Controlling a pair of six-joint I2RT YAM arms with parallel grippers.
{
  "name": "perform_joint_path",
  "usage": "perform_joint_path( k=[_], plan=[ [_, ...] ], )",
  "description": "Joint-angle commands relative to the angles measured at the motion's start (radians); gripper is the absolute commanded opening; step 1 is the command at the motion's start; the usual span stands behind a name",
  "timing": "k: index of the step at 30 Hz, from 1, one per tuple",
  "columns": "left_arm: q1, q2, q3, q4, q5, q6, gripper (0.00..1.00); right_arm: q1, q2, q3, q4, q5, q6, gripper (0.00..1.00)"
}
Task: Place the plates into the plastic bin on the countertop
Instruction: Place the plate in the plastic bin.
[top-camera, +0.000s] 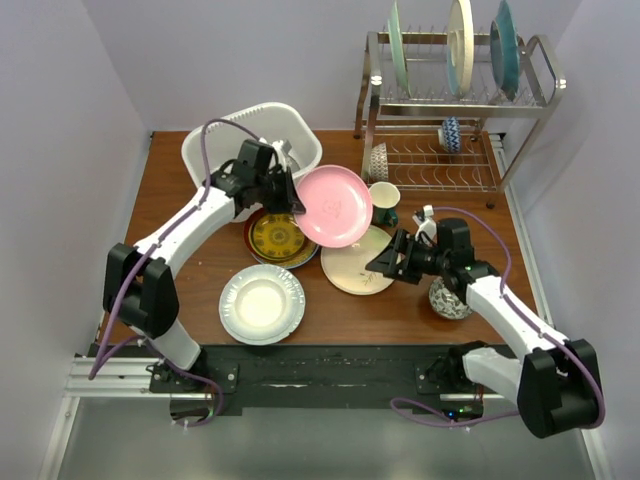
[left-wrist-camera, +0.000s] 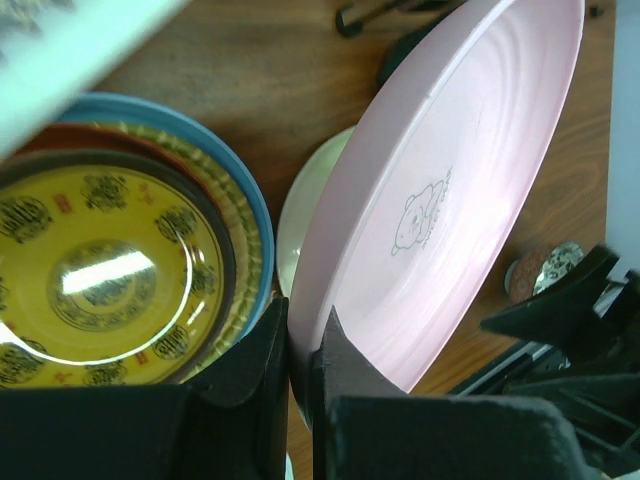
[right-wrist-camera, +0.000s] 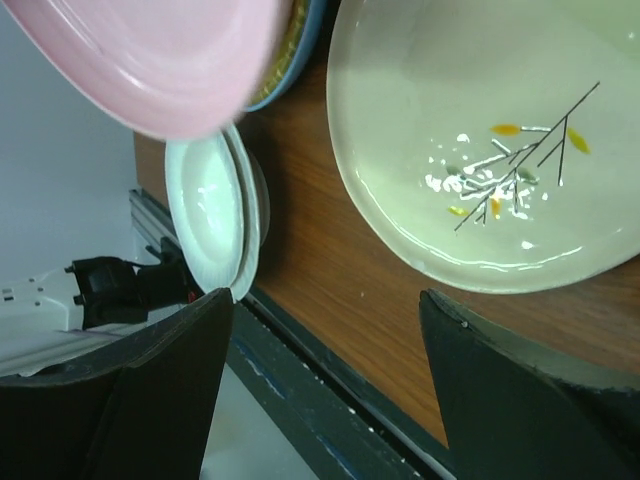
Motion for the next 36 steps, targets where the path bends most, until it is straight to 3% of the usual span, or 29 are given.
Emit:
perform_joint_path(
  k=[1, 20, 36],
  plan=[
    [0.059, 0.020, 0.111, -0.034, 0.056, 0.048, 0.00, 0.001, -0.040, -0.060, -0.011, -0.059, -0.018, 0.79],
    [0.211, 0.178, 0.360, -0.117, 0.116, 0.071, 0.00, 0.001, -0.074, -0.158, -0.088, -0.057, -0.074, 0.79],
    [0.390, 0.250, 0.460, -0.122, 0.150, 0.036, 0.00, 0.001, -0.091, -0.220, -0.123, -0.039, -0.102, 0.79]
  ],
)
